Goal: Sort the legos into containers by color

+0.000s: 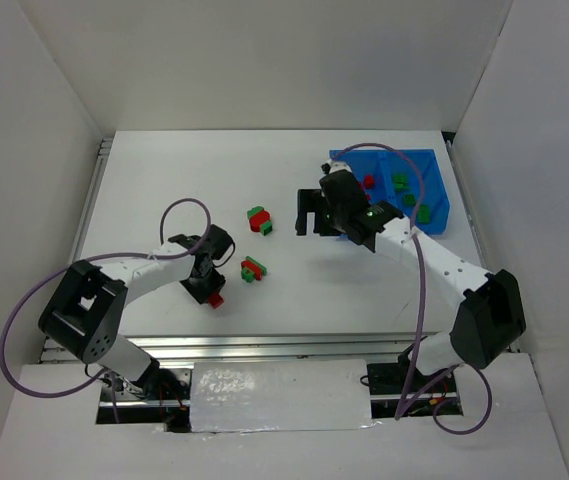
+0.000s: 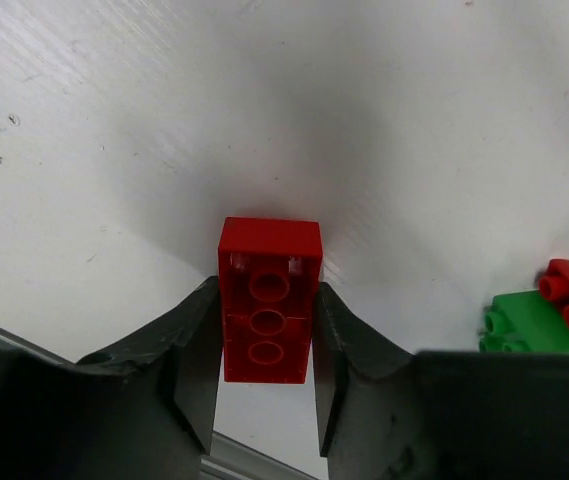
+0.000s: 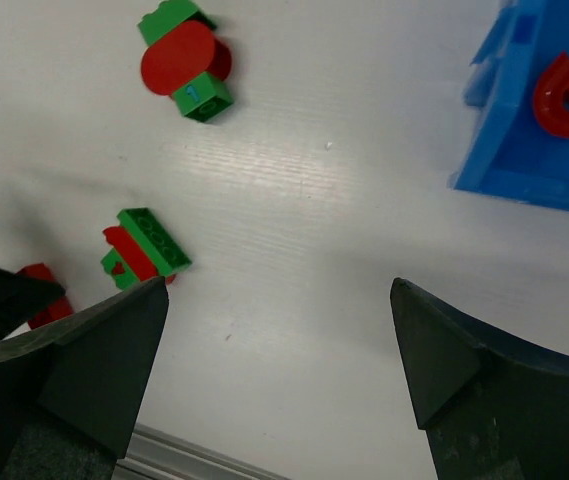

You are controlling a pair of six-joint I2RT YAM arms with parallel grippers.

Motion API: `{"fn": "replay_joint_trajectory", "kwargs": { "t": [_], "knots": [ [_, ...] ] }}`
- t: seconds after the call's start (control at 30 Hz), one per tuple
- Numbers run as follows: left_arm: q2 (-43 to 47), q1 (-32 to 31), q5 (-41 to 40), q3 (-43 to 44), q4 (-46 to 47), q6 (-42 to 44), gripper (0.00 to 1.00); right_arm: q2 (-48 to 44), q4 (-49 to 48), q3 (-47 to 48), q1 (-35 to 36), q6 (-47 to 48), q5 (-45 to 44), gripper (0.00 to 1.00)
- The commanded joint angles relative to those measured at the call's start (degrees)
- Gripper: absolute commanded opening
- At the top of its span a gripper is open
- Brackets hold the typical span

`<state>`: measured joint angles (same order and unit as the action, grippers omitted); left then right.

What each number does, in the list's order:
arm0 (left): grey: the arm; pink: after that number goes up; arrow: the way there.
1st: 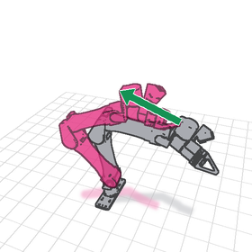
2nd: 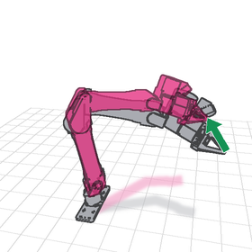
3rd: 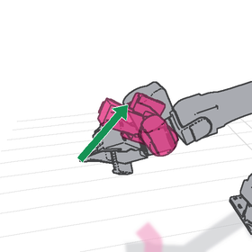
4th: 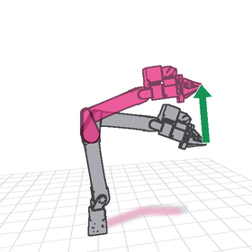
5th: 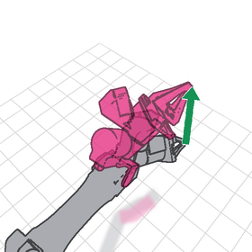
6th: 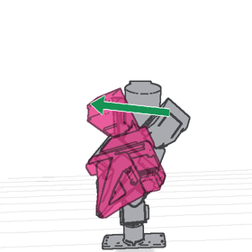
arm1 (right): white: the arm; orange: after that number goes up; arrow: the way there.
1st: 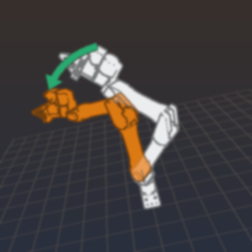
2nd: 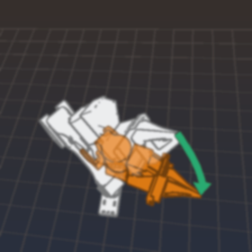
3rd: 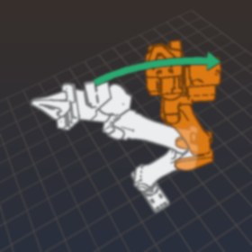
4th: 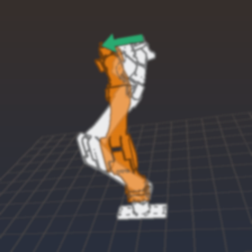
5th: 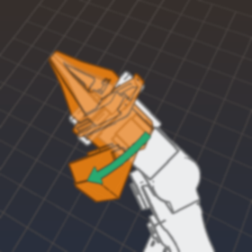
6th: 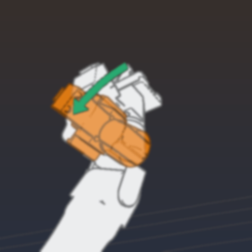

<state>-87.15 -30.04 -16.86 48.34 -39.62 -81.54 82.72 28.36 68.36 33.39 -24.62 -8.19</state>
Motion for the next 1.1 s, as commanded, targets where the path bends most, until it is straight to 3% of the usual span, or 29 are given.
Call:
{"fn": "replay_joint_trajectory", "kwargs": {
  "t": [0.0,0.13,0.27,0.3,0.4,0.63,0.83,1.07],
  "knots": [
    [-0.12,0.25,-1.59,-1.84,0.77,-1.61,0.39,-4.84,-5.66,-3.56,2.03,-1.22,3.69,1.00],
    [2.86,0.51,-2.30,-2.63,0.07,-2.04,0.00,-10.01,-16.11,-11.82,4.84,-4.72,11.07,0.99],
    [10.58,-0.10,-1.51,-1.76,-0.47,-1.96,0.00,-15.91,-37.54,-26.23,12.65,-12.96,12.07,1.00],
    [14.43,-0.89,-0.46,-1.58,0.41,-1.61,0.00,-16.53,-46.55,-31.57,13.97,-13.95,12.05,0.99],
    [20.25,-3.52,2.79,-0.53,6.30,1.82,0.00,-16.01,-55.92,-36.18,18.11,-17.56,9.26,0.96],
    [22.91,-8.63,2.88,7.91,4.63,2.35,0.00,-14.25,-64.74,-36.63,23.30,-16.17,4.86,0.92],
    [24.23,-10.03,7.02,7.56,10.34,2.17,0.00,-10.92,-63.95,-32.33,24.18,-15.81,1.68,0.84],
    [23.35,-11.00,6.93,9.85,9.65,2.52,0.00,-8.36,-62.46,-30.39,24.44,-16.16,-1.31,0.72]
  ]
}}
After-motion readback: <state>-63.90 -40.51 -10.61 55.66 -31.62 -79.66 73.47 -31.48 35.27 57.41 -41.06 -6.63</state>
